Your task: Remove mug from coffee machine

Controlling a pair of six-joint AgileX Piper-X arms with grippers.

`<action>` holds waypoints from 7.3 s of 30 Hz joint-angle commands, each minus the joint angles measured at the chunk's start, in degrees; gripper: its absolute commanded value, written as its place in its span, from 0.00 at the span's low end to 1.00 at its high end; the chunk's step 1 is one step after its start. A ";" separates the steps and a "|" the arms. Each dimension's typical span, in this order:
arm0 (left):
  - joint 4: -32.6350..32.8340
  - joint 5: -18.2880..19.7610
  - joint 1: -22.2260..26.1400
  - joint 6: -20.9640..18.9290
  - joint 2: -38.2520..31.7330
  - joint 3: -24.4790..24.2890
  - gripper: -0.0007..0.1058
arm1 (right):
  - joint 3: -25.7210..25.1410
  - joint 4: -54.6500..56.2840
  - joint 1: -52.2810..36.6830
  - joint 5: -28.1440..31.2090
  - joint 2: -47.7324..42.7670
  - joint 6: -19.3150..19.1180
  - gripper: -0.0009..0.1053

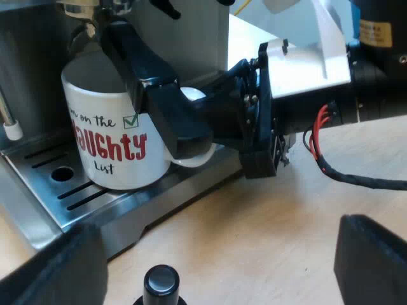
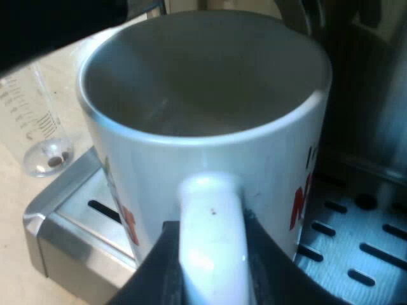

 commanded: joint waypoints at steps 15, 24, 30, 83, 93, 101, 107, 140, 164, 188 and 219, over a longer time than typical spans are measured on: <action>-0.44 1.06 -7.11 -0.42 -0.01 -0.22 0.82 | 7.62 5.22 0.72 3.05 -11.20 -0.60 0.01; -0.44 0.88 -8.30 -0.42 -0.01 -1.80 0.82 | 9.69 7.74 0.72 4.29 -17.47 -0.20 0.01; -0.33 0.88 -8.30 -0.42 -0.01 -4.22 0.82 | 9.69 9.52 0.72 4.29 -19.96 -0.20 0.01; -0.70 -10.78 -26.09 0.05 0.04 -4.39 0.82 | 27.26 26.56 -0.44 28.78 -57.31 5.46 0.01; -1.46 -10.80 -26.09 -0.17 0.04 -4.39 0.82 | 28.75 22.83 -10.25 26.04 -55.87 2.22 0.01; -1.46 -10.80 -26.09 -0.48 0.04 -4.39 0.82 | 29.11 16.24 -17.57 20.79 -51.83 0.64 0.01; -1.36 -10.80 -26.09 -0.48 0.04 -4.39 0.82 | 30.65 10.59 -22.43 13.98 -48.24 -0.29 0.01; -0.57 -10.80 -26.09 -0.48 0.04 -4.39 0.82 | 30.65 -26.83 -27.07 12.74 -13.74 -0.58 0.01; -0.57 -11.03 -26.09 -0.48 0.04 -4.39 0.82 | 30.65 -31.82 -27.49 11.50 -3.08 -0.58 0.01; -0.57 -11.03 -26.09 -0.48 0.04 -4.39 0.82 | 30.65 -25.99 -27.49 9.38 -3.08 -0.17 0.44; -0.57 -11.59 -26.09 -1.96 0.04 -4.39 0.82 | 27.90 29.21 -27.36 1.55 -38.11 1.36 0.44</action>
